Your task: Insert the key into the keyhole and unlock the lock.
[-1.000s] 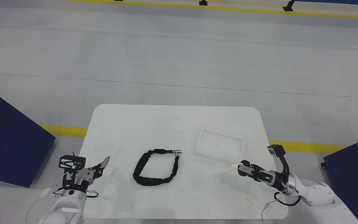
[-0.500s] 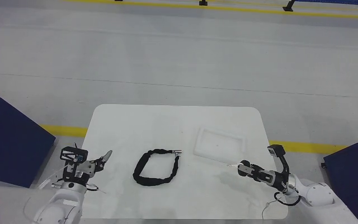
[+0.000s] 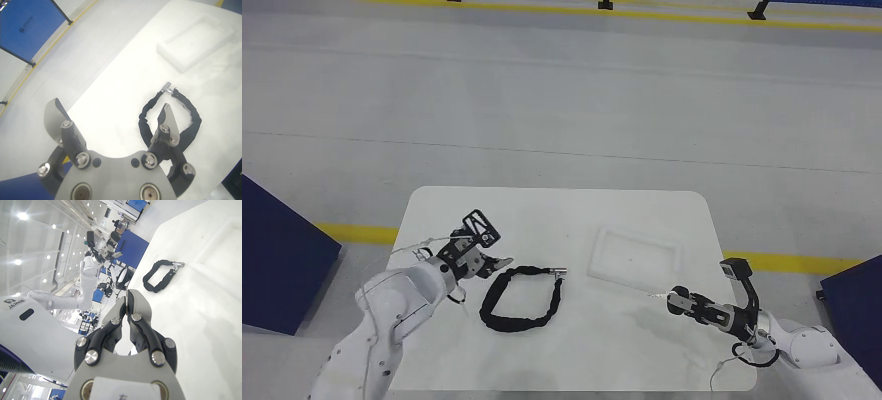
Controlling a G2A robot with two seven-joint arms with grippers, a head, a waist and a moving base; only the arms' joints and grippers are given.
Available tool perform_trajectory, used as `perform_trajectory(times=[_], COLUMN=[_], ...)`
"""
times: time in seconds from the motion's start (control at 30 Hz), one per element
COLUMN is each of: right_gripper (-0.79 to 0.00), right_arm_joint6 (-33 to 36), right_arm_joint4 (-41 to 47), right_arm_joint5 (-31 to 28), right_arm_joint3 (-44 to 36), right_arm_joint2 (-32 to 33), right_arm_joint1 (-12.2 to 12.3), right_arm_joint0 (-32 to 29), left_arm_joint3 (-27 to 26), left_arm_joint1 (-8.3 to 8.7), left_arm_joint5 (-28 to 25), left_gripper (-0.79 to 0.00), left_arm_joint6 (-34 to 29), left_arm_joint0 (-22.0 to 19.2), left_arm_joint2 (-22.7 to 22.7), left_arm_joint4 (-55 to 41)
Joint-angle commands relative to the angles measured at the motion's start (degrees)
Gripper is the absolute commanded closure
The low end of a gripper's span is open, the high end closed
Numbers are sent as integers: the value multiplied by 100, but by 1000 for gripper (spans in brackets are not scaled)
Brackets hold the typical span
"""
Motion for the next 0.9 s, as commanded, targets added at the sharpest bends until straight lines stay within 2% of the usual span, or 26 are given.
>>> perform_trajectory(times=[0.0, 0.23, 0.37, 0.87], right_gripper=[0, 0, 0, 0], right_arm_joint6=[0, 0, 0, 0], right_arm_joint4=[0, 0, 0, 0], right_arm_joint5=[0, 0, 0, 0], right_arm_joint3=[0, 0, 0, 0], right_arm_joint2=[0, 0, 0, 0], right_arm_joint1=[0, 0, 0, 0], right_arm_joint0=[0, 0, 0, 0], left_arm_joint3=[283, 1131, 1662, 1690], left_arm_joint1=[-50, -226, -334, -341], left_arm_joint5=[-167, -585, -694, -694], left_gripper=[-785, -785, -785, -785], left_arm_joint6=[-300, -888, -1052, -1067], left_arm_joint0=[-325, -1139, -1458, -1482], left_arm_joint2=[364, 1229, 1538, 1554], left_arm_joint4=[-135, -546, -1112, -1153])
